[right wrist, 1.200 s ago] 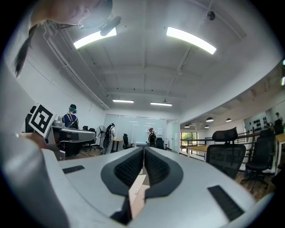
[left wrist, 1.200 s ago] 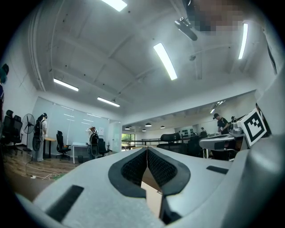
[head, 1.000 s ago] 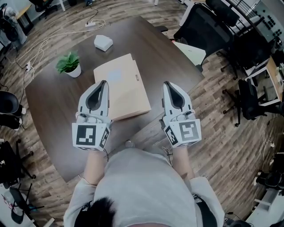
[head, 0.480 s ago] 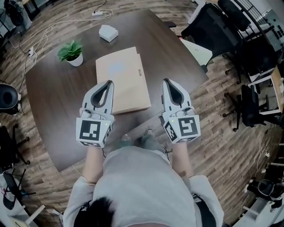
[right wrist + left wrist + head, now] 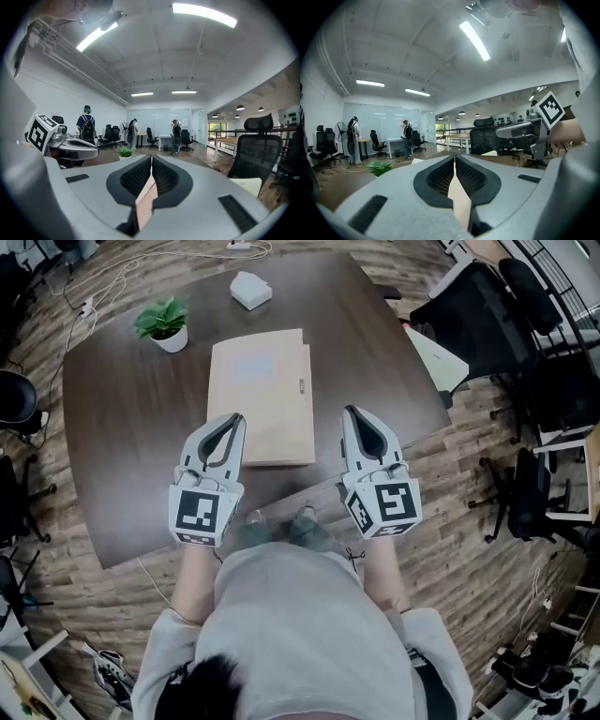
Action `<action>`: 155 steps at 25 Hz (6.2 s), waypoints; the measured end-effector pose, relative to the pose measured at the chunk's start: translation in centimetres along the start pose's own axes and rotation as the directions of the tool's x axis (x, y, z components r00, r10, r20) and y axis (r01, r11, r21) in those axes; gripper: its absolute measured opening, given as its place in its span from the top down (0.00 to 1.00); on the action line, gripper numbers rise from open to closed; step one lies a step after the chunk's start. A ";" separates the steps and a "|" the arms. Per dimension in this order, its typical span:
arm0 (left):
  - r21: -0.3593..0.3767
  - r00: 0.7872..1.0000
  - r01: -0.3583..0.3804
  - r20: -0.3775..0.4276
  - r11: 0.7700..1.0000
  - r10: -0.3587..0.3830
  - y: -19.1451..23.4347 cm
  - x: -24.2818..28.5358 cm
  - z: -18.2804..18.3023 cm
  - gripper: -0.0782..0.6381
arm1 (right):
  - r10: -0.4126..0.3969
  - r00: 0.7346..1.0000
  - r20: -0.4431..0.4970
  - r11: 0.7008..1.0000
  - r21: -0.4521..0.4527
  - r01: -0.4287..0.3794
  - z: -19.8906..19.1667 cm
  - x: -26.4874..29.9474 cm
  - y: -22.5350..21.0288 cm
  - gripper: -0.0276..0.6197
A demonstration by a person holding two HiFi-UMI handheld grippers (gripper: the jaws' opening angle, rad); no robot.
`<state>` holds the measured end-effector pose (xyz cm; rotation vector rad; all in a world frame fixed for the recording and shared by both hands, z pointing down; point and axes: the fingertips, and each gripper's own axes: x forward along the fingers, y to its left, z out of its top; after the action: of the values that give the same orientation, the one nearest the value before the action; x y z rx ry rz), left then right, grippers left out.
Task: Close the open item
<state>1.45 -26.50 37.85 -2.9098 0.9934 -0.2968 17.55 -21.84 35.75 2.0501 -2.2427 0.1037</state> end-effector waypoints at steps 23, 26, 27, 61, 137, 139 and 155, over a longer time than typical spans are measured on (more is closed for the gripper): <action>0.191 0.955 0.164 -0.277 0.968 -0.107 -10.4 2.5 -10.4 0.53 | 0.222 0.970 -0.100 0.975 0.010 -0.222 -4.4 1.2 -2.2 0.94; 0.248 0.943 0.146 -0.328 0.958 -0.059 -10.7 3.2 -11.9 0.52 | 0.240 0.965 -0.108 0.971 0.012 -0.240 -4.9 1.3 -2.4 0.94; 0.262 0.940 0.131 -0.340 0.956 -0.035 -10.6 3.5 -12.4 0.52 | 0.245 0.963 -0.111 0.969 0.013 -0.245 -5.1 1.3 -2.5 0.94; 0.266 0.619 0.431 -0.782 0.862 -0.068 -13.3 6.6 -17.9 0.85 | 0.309 0.948 -0.079 0.951 0.026 -0.308 -5.0 1.2 -4.5 0.94; -0.160 0.950 -0.299 0.047 0.941 0.309 -7.4 -15.3 3.4 0.88 | 0.159 0.985 0.069 0.986 -0.051 -0.156 1.7 -14.1 4.0 0.94; -0.168 0.946 -0.305 0.063 0.938 0.319 -7.4 -16.3 3.8 0.88 | 0.150 0.986 0.078 0.988 -0.051 -0.146 2.0 -14.8 4.2 0.94; -0.152 0.925 -0.315 0.170 0.937 0.339 -8.7 -21.7 6.5 0.88 | 0.094 0.983 0.156 0.995 -0.052 -0.087 4.2 -19.8 5.7 0.94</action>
<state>-8.90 -6.42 28.89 -2.7362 1.4784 0.0676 13.51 -2.27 29.33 1.9990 -2.4073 -0.1061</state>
